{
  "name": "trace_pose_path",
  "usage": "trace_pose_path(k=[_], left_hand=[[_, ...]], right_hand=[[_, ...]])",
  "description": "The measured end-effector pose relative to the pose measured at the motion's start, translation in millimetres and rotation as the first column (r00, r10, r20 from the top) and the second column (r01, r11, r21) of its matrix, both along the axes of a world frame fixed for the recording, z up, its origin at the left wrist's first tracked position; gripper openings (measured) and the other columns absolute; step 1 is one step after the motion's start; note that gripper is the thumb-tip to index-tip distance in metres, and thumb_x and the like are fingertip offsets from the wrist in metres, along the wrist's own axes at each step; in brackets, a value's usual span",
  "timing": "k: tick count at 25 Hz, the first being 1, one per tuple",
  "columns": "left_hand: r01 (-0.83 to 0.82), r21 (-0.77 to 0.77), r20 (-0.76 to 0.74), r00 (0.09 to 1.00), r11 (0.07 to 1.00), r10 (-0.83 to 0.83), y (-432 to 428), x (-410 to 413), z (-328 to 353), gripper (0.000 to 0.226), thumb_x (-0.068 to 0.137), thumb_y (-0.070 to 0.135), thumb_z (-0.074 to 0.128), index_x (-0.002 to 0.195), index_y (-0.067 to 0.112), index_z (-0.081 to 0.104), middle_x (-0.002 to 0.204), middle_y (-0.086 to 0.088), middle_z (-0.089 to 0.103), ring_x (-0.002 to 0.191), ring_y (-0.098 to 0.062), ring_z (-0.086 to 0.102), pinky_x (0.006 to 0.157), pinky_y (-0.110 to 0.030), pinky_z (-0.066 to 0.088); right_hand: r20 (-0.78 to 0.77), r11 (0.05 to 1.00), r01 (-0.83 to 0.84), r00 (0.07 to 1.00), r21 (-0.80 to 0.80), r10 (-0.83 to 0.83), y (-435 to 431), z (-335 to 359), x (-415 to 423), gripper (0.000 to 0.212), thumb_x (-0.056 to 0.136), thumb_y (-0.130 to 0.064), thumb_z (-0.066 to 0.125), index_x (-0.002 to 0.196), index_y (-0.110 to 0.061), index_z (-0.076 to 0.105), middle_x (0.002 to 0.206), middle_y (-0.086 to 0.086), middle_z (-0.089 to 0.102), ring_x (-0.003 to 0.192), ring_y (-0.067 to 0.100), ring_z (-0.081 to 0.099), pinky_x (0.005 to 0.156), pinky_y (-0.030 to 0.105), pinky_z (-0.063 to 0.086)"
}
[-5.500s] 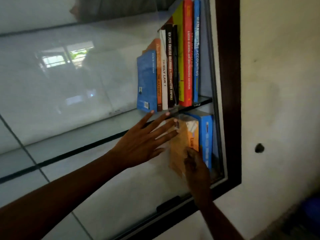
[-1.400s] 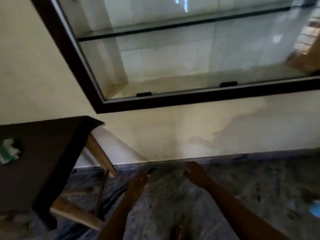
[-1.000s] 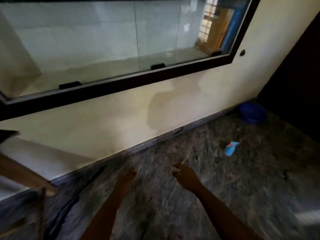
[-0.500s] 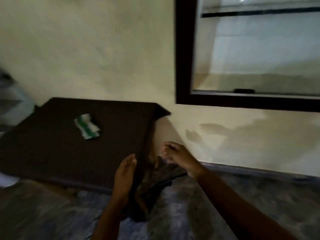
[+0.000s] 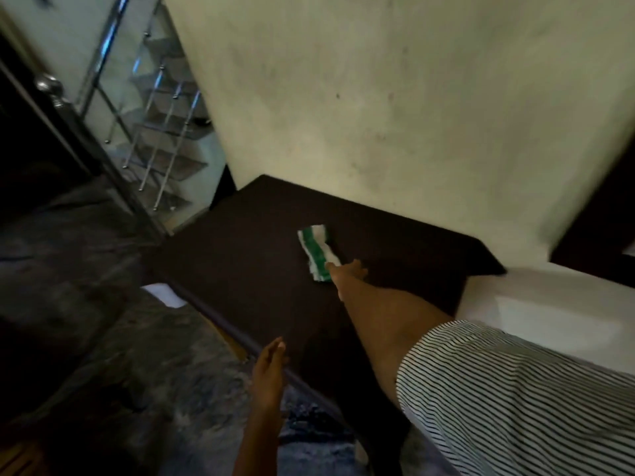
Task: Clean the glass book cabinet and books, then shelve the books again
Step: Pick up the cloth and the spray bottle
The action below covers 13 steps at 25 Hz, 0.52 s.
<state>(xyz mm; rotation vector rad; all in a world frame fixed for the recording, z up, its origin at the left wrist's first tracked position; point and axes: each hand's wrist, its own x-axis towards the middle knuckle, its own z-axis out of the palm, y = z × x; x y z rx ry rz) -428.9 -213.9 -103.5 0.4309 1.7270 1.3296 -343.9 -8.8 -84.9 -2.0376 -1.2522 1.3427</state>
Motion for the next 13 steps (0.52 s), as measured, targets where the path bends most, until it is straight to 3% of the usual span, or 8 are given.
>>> trace_pose_path(k=[4, 6, 7, 9, 11, 13], left_hand=[[-0.137, -0.101, 0.046, 0.989, 0.985, 0.142, 22, -30, -7, 0.017, 0.097, 0.019, 0.047, 0.109, 0.017, 0.059, 0.125, -0.013, 0.058, 0.107, -0.024, 0.054, 0.088, -0.033, 0.040], [-0.159, -0.110, 0.069, 0.984, 0.981, 0.167, 40, -42, -7, 0.020, 0.097, 0.019, 0.048, 0.113, 0.016, 0.059, 0.124, -0.012, 0.058, 0.104, -0.023, 0.055, 0.085, -0.033, 0.041], [-0.168, -0.103, 0.105, 0.978, 0.980, 0.179, 48, -47, -6, 0.025, 0.097, 0.018, 0.047, 0.120, 0.013, 0.057, 0.123, -0.011, 0.058, 0.103, -0.023, 0.055, 0.084, -0.033, 0.042], [-0.158, -0.077, 0.251, 0.952, 0.984, 0.173, 65, -51, 0, 0.029, 0.098, 0.022, 0.046, 0.124, 0.014, 0.053, 0.118, -0.009, 0.057, 0.100, -0.024, 0.055, 0.083, -0.035, 0.043], [-0.114, -0.065, 0.432, 0.892, 0.991, 0.131, 85, -51, 5, 0.026, 0.095, 0.035, 0.047, 0.116, 0.022, 0.055, 0.116, -0.009, 0.057, 0.093, -0.025, 0.057, 0.087, -0.039, 0.042], [0.000, -0.060, 0.557, 0.830, 0.998, 0.033, 106, -46, 7, 0.033, 0.090, 0.049, 0.049, 0.109, 0.024, 0.059, 0.112, -0.012, 0.061, 0.093, -0.028, 0.059, 0.088, -0.043, 0.045]], right_hand=[[0.259, 0.962, -0.241, 0.945, 0.132, 0.201, 34, -19, -42, 0.091, 0.076, -0.047, 0.069, 0.147, -0.024, 0.017, 0.150, 0.011, 0.018, 0.136, 0.032, 0.022, 0.107, 0.048, 0.026], [0.432, 0.910, -0.400, 0.843, 0.104, 0.321, 47, -32, -49, 0.077, 0.083, -0.042, 0.063, 0.145, -0.027, 0.021, 0.146, 0.012, 0.026, 0.133, 0.032, 0.028, 0.105, 0.048, 0.028], [0.446, 0.883, -0.457, 0.816, 0.107, 0.368, 51, -35, -47, 0.070, 0.086, -0.038, 0.061, 0.144, -0.026, 0.025, 0.143, 0.013, 0.033, 0.129, 0.032, 0.034, 0.104, 0.045, 0.031], [0.260, 0.869, -0.457, 0.877, 0.189, 0.404, 49, -27, -40, 0.058, 0.087, -0.028, 0.060, 0.140, -0.023, 0.037, 0.135, 0.014, 0.047, 0.121, 0.031, 0.046, 0.099, 0.037, 0.040], [0.031, 0.889, -0.370, 0.926, 0.270, 0.376, 28, -13, -21, 0.052, 0.086, -0.022, 0.062, 0.136, -0.022, 0.046, 0.127, 0.009, 0.056, 0.114, 0.025, 0.054, 0.091, 0.032, 0.047], [-0.079, 0.837, -0.479, 0.854, 0.264, 0.514, -13, 9, 2, 0.055, 0.085, -0.017, 0.064, 0.136, -0.025, 0.044, 0.127, -0.002, 0.055, 0.111, 0.013, 0.055, 0.083, 0.019, 0.047]])
